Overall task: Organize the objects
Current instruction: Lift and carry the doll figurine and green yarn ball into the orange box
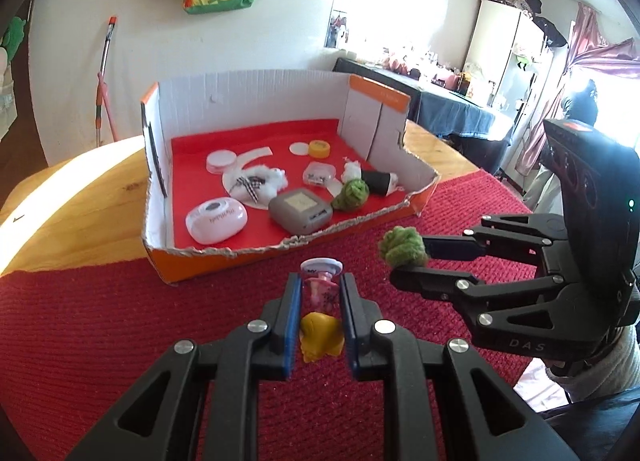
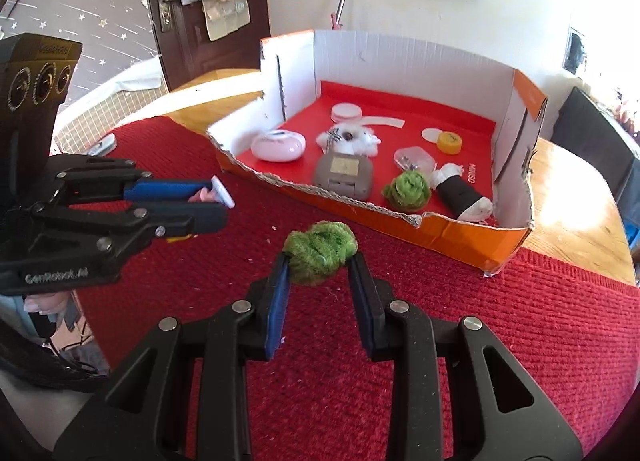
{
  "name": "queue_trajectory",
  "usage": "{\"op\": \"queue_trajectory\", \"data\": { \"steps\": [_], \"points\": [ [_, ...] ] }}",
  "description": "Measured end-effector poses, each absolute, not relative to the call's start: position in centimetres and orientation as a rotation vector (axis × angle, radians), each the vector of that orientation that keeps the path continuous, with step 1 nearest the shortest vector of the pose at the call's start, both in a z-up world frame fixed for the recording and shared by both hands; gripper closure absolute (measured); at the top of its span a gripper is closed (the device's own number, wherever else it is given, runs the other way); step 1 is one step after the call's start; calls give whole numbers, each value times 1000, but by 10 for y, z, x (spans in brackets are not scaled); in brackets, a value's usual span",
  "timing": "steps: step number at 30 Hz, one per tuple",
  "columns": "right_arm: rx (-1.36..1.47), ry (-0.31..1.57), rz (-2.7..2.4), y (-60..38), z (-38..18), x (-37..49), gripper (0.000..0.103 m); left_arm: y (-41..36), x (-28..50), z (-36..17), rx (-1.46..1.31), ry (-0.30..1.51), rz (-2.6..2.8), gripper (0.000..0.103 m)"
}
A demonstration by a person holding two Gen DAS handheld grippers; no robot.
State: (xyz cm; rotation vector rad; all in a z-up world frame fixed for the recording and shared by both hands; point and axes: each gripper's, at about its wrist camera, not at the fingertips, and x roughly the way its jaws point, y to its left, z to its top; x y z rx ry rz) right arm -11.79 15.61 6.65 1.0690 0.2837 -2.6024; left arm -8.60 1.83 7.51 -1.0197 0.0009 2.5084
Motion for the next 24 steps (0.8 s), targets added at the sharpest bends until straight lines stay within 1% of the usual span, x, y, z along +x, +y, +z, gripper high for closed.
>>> {"op": "queue_trajectory", "data": {
  "steps": [5,9,13,16,18,20,24],
  "points": [
    [1053,292,-2605,153,73,-113,75,15,-86,83,-1005,-16,2522,84],
    [1035,262,-2602,153,79,-110,75,13,-89,90,-999,-21,2543,84],
    [1004,249,-2608,153,94,-114,75,9,-111,104,-1010,-16,2603,84],
    [1015,248,-2618,153,109,-135,75,9,-137,110,-1048,12,2640,84],
    [1033,282,-2630,152,116,-155,75,9,-159,112,-1082,42,2677,84],
    [1072,320,-2627,151,120,-178,75,8,-180,112,-1117,63,2704,84],
    [1167,331,-2626,156,122,-228,75,7,-215,105,-1212,69,2709,84]
  ]
}}
